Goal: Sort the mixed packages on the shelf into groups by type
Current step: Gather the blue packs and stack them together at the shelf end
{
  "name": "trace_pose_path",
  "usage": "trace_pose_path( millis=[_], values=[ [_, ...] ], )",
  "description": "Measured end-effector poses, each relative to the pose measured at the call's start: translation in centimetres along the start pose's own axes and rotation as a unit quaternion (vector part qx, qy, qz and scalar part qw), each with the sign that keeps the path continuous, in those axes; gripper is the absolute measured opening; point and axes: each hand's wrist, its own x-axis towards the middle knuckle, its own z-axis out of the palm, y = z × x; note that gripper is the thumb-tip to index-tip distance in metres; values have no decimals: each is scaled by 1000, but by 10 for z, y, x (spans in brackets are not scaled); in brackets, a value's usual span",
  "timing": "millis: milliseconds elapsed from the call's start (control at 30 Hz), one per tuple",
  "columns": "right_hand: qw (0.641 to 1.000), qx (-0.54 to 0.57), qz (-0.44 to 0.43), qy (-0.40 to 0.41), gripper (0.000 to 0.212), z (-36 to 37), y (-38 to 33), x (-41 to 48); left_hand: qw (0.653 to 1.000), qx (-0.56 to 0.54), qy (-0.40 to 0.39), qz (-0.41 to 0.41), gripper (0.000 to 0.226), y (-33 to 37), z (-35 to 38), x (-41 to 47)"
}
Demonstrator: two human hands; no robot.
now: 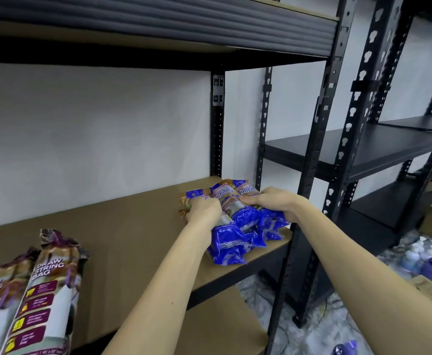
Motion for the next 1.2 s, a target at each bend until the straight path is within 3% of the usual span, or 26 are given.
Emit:
trace_pose_path(
  millis=[33, 100, 167, 367, 433, 533, 733, 933, 1067, 1200],
  values=[
    [1000, 11, 4, -5, 56, 0, 3, 0, 1000, -18, 2, -8, 26, -8, 0, 3],
    [999, 28, 6, -16, 61, 2, 7, -1, 998, -53, -5, -14, 64, -23, 2, 6],
    [999, 35, 1, -26, 59, 5, 8, -3, 998, -59, -2, -15, 85, -44, 8, 39],
    [998, 22, -38, -42, 54, 33, -3, -9, 995, -18, 91, -38, 65, -37, -22, 16],
    [997, 11, -59, -50, 48, 48, -11, -11, 995, 0, 90, -31, 57, -39, -42, 12],
    [997, -12, -64, -51, 55, 73, -23, -18, 995, 3, 97, 0, 53, -47, -71, -1],
    [995, -7, -60, -77, 48, 108, -39, -36, 985, 122, 122, 4, 42, -53, -120, -33],
    [992, 14, -42, -119, 66, 115, -41, -50, 985, 84, 150, 30, 57, -63, -130, -54],
    [995, 39, -40, -84, 116, 110, -44, -49, 986, -7, 158, 58, 68, -69, -126, -75],
    [990, -110, -65, -65, 102, 111, -52, -56, 989, -27, 128, 70, 67, -74, -121, -79]
  ],
)
